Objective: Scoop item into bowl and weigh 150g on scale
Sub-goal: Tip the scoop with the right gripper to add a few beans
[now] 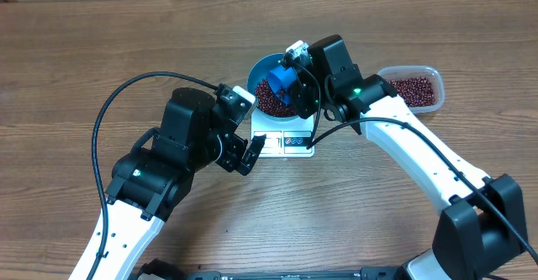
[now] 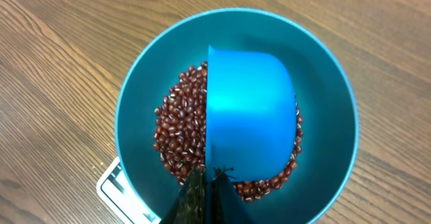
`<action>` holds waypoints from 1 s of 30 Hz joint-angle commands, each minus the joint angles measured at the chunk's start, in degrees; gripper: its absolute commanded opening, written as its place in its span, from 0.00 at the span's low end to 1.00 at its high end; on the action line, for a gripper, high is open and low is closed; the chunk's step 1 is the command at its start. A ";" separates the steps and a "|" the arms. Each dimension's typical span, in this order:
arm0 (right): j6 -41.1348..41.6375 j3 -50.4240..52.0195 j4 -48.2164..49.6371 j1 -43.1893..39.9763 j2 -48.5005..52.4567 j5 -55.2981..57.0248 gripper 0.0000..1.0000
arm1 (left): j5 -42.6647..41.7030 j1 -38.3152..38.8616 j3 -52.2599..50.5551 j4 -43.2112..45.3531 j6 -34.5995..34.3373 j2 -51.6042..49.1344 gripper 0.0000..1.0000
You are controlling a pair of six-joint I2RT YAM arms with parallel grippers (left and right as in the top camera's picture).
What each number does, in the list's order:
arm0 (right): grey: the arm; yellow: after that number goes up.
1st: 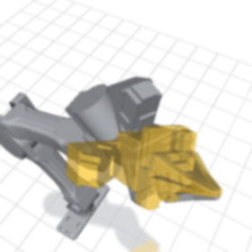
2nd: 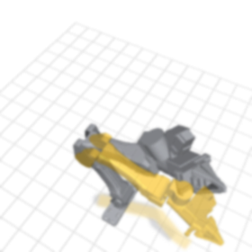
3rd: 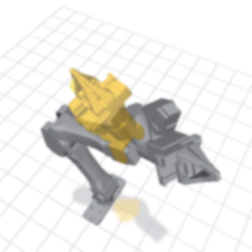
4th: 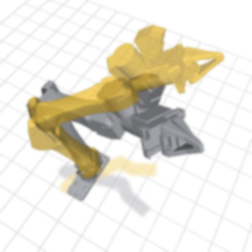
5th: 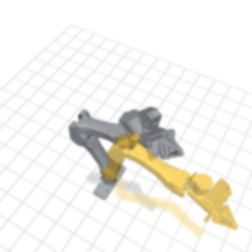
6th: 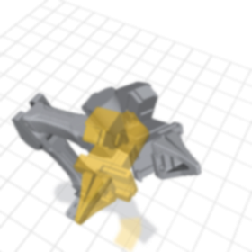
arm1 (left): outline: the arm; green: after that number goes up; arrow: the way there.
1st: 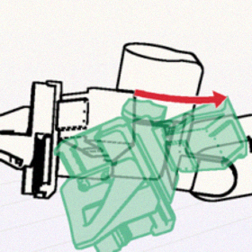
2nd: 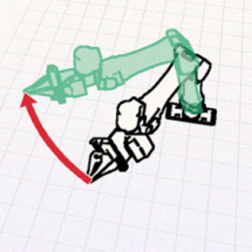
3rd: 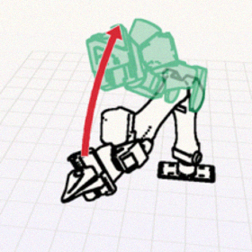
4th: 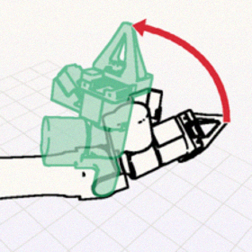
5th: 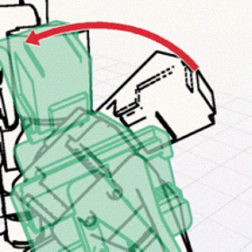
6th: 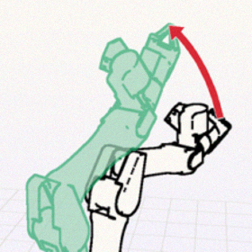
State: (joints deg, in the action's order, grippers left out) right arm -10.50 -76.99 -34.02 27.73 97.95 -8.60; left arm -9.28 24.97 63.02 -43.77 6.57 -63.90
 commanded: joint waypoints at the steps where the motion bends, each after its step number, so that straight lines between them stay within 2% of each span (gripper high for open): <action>1: 0.35 -2.56 0.55 -0.37 -2.78 0.04 0.04 | -0.83 -0.20 -0.24 0.07 1.11 -0.24 1.00; 30: -0.26 -2.60 2.12 -0.20 -3.89 2.56 0.04 | -0.85 -0.20 -0.24 0.04 1.11 -0.50 1.00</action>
State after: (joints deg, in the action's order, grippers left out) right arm -10.55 -77.73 -33.08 27.73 96.47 -6.74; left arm -9.28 24.97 63.02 -43.77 6.55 -63.94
